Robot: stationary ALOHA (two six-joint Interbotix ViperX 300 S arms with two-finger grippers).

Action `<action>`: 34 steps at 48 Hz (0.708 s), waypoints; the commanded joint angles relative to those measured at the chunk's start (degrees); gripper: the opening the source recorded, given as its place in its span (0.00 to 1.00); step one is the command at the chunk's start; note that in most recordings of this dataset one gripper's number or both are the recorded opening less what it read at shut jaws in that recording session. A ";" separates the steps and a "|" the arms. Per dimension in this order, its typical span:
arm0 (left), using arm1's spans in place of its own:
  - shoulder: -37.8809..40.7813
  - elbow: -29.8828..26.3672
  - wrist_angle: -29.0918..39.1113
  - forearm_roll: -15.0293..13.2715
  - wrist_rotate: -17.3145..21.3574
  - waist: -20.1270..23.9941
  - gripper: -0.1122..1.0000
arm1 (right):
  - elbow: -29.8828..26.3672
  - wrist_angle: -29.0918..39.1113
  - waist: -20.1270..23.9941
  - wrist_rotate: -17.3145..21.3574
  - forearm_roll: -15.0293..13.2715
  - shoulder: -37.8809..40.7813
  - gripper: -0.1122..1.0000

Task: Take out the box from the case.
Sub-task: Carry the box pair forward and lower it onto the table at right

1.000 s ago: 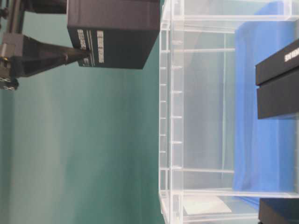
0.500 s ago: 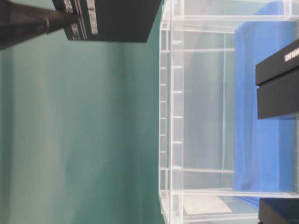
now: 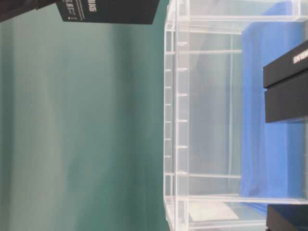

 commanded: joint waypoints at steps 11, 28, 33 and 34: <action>-0.53 -0.70 0.00 0.00 -0.62 -0.53 0.95 | 1.85 -3.69 0.79 0.53 0.88 1.14 0.71; -0.53 -0.62 0.00 0.00 -0.62 -0.62 0.95 | 12.74 -13.89 1.49 5.98 2.72 1.23 0.71; -0.53 -0.70 0.09 0.00 -0.53 -0.62 0.95 | 16.26 -17.93 1.58 7.29 3.25 1.23 0.71; -0.53 -0.70 0.00 -0.09 -0.53 -0.62 0.95 | 16.96 -18.63 1.49 7.56 3.34 1.23 0.71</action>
